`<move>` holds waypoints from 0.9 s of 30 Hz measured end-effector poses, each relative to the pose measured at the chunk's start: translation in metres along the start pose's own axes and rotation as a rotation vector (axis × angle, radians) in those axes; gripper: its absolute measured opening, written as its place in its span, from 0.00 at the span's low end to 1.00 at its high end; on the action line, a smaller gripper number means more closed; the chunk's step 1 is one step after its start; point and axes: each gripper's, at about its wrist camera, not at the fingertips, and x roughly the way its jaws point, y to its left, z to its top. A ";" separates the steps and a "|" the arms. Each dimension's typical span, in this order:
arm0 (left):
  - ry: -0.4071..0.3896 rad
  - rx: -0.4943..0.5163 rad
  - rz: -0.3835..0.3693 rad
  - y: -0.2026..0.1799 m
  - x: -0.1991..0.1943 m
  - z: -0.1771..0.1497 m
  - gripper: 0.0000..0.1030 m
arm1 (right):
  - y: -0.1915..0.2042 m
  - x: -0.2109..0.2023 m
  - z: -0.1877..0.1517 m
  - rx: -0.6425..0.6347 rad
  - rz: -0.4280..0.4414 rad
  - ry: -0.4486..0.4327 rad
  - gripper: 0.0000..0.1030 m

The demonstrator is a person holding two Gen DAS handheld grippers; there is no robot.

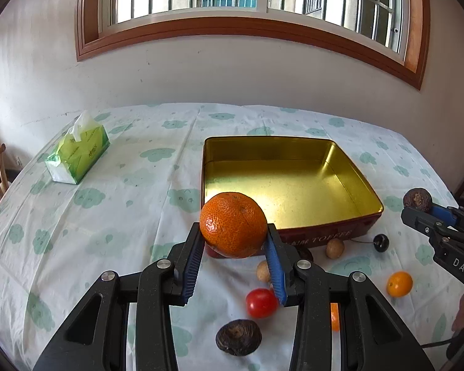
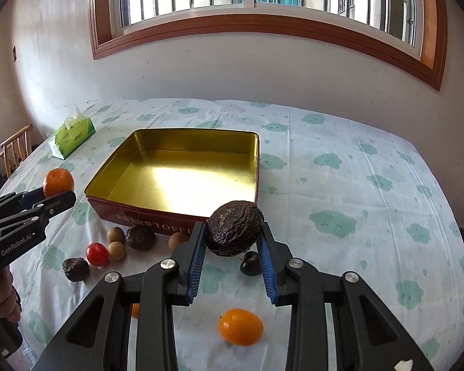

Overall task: Organize fruits
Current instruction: 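Carry the orange and dried plum over the red tin with both tools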

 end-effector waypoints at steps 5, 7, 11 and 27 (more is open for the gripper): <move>-0.001 0.007 -0.018 -0.004 0.019 0.017 0.39 | 0.006 0.025 0.022 -0.048 -0.008 0.001 0.30; 0.010 0.003 -0.017 -0.004 0.028 0.022 0.39 | 0.008 0.036 0.029 -0.060 -0.011 0.009 0.30; 0.038 -0.005 -0.022 -0.003 0.045 0.026 0.39 | 0.010 0.056 0.034 -0.074 -0.007 0.038 0.30; 0.106 0.007 0.003 -0.002 0.084 0.019 0.39 | 0.013 0.089 0.029 -0.078 -0.007 0.107 0.30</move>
